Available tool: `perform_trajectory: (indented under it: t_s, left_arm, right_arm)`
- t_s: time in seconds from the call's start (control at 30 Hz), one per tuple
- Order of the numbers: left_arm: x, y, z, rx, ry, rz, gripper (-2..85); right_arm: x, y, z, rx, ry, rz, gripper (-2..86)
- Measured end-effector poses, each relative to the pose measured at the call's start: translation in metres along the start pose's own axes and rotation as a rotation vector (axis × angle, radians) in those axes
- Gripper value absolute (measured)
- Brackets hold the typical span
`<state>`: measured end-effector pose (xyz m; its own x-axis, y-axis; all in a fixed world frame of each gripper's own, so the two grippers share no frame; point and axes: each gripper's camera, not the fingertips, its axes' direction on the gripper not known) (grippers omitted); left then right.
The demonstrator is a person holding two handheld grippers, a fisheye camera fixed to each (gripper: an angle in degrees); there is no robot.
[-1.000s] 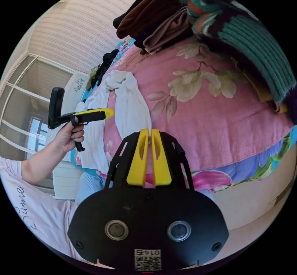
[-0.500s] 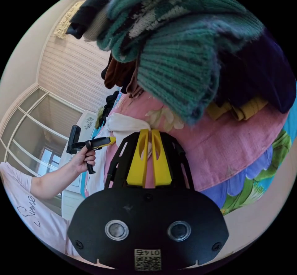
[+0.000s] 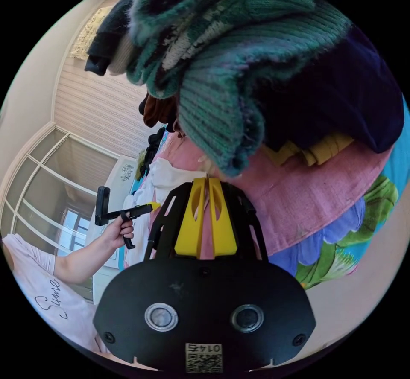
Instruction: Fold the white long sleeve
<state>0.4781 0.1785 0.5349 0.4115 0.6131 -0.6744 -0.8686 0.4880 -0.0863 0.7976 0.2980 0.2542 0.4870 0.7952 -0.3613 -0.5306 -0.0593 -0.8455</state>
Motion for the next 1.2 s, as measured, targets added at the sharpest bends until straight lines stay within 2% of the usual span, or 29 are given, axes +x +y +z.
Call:
perform_trajectory:
  t_s: [0.07, 0.17, 0.27, 0.37, 0.47, 0.63, 0.77, 1.2]
  left_arm:
    - [0.020, 0.006, -0.009, 0.039, -0.079, 0.051, 1.1]
    - [0.074, 0.017, -0.013, 0.077, -0.061, 0.233, 3.3]
    - [0.136, 0.027, 0.010, 0.046, -0.044, 0.421, 5.7]
    - [0.167, 0.028, 0.046, -0.016, -0.070, 0.494, 6.6]
    - [0.172, 0.029, 0.076, -0.134, -0.073, 0.509, 4.9]
    - [0.180, 0.052, 0.057, -0.093, -0.062, 0.578, -0.6]
    - [0.184, 0.076, 0.058, -0.087, -0.093, 0.636, -0.9]
    - [0.145, 0.121, 0.074, -0.109, -0.099, 0.587, -0.5]
  right_arm:
    - [-0.002, 0.001, 0.001, -0.002, -0.028, -0.018, 0.5]
    - [-0.006, 0.002, 0.004, -0.010, 0.018, -0.043, 0.5]
    - [-0.006, 0.004, 0.007, -0.004, -0.010, -0.039, 0.5]
    - [-0.006, 0.005, 0.015, -0.014, -0.017, -0.019, 0.4]
    - [-0.009, 0.006, 0.022, -0.037, -0.022, -0.014, 0.4]
    - [-0.014, 0.009, 0.032, -0.046, -0.009, -0.005, 0.3]
    - [-0.022, 0.011, 0.043, -0.054, -0.001, 0.003, 0.1]
    - [-0.066, 0.025, 0.091, -0.086, 0.073, 0.003, 0.1]
